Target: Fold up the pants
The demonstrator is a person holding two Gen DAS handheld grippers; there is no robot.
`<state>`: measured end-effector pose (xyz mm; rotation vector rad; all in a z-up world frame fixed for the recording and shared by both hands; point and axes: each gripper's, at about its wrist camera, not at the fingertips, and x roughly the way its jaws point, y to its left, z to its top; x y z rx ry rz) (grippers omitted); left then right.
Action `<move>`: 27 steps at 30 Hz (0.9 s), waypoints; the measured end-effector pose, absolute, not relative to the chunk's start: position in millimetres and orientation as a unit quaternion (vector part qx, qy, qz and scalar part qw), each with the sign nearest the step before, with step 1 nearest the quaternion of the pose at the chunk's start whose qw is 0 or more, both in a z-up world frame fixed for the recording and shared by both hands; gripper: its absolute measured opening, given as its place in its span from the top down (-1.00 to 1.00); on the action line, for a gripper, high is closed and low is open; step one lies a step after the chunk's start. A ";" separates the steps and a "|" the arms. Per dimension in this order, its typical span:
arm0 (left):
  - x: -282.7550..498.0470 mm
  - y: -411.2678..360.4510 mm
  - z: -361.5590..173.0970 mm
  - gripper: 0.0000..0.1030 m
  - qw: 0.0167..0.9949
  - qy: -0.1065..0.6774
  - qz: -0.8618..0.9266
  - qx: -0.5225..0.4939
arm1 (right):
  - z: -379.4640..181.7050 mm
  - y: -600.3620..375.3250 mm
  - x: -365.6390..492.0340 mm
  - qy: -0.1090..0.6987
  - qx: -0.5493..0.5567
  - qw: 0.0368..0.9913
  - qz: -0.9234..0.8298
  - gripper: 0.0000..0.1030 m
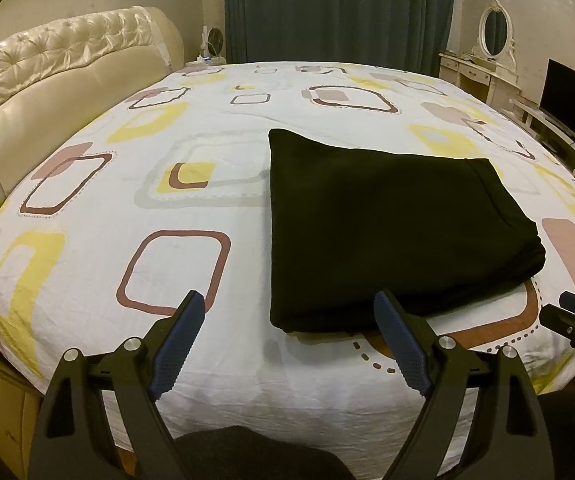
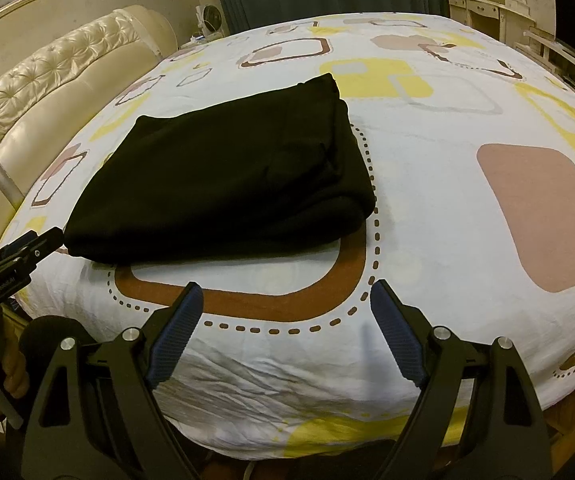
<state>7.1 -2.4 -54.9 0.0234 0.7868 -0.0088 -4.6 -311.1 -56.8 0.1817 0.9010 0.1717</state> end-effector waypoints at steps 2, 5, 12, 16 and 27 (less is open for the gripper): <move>8.8 -2.0 -56.1 -0.67 0.922 0.388 -0.004 0.012 | -56.8 -311.2 -4.9 0.434 0.088 0.893 0.082 -0.66; 10.7 0.2 -57.2 -0.67 0.919 0.393 0.002 0.010 | -56.6 -311.8 -4.9 0.433 0.089 0.893 0.082 -0.66; 13.3 5.2 -61.2 -0.67 0.913 0.408 0.004 -0.004 | -57.0 -312.7 -4.4 0.433 0.086 0.894 0.081 -0.66; 11.5 4.2 -60.2 -0.67 0.915 0.403 0.005 -0.001 | -57.1 -314.6 -3.9 0.433 0.088 0.893 0.080 -0.66; 9.5 1.0 -54.8 -0.67 0.918 0.397 0.002 0.005 | -55.7 -318.3 -2.6 0.431 0.086 0.895 0.080 -0.66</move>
